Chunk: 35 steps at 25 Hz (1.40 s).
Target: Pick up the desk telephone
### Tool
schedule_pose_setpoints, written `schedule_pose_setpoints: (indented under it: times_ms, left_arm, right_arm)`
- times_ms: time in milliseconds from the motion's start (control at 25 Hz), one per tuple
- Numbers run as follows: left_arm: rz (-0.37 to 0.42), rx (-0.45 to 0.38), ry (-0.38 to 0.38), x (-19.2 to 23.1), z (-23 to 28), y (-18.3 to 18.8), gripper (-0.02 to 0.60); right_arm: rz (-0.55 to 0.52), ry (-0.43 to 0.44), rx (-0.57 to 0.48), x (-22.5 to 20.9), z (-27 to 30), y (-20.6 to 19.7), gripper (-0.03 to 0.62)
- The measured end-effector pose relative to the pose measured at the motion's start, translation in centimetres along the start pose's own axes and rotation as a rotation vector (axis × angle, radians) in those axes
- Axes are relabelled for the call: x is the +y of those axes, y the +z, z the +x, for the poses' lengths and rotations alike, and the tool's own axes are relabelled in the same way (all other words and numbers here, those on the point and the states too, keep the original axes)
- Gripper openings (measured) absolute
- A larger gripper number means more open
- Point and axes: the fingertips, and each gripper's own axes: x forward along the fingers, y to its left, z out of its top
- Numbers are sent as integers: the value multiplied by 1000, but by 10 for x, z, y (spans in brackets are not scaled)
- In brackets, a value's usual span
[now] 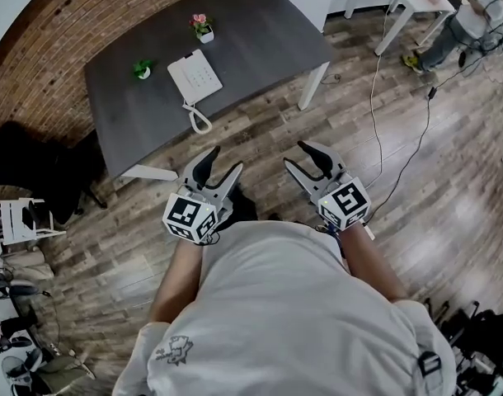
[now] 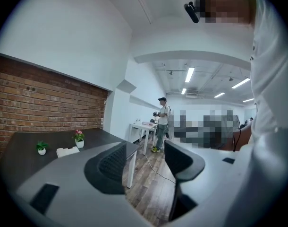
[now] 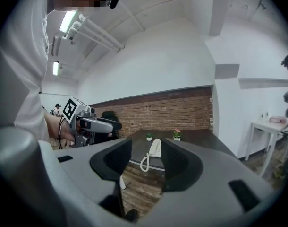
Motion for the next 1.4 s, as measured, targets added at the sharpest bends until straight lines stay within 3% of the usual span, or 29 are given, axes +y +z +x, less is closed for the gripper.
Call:
schedule_pose_setpoints:
  times_ms: [520,840,1160,1400]
  left_arm:
    - [-30,-39,54,141,10,27,261]
    - [-57,-64,84,227,0,36,262]
    - [-56,-85,110,281,-19,44,262]
    - [-74,-89,125,296,-21,42,262]
  right_arm:
    - [-21,30,75,-29,143,26,198]
    - [-46,63,115,-19,231,39,198]
    - [-40,107,131,-2,294,41,198]
    - [-42,155,139,4,314,39,198]
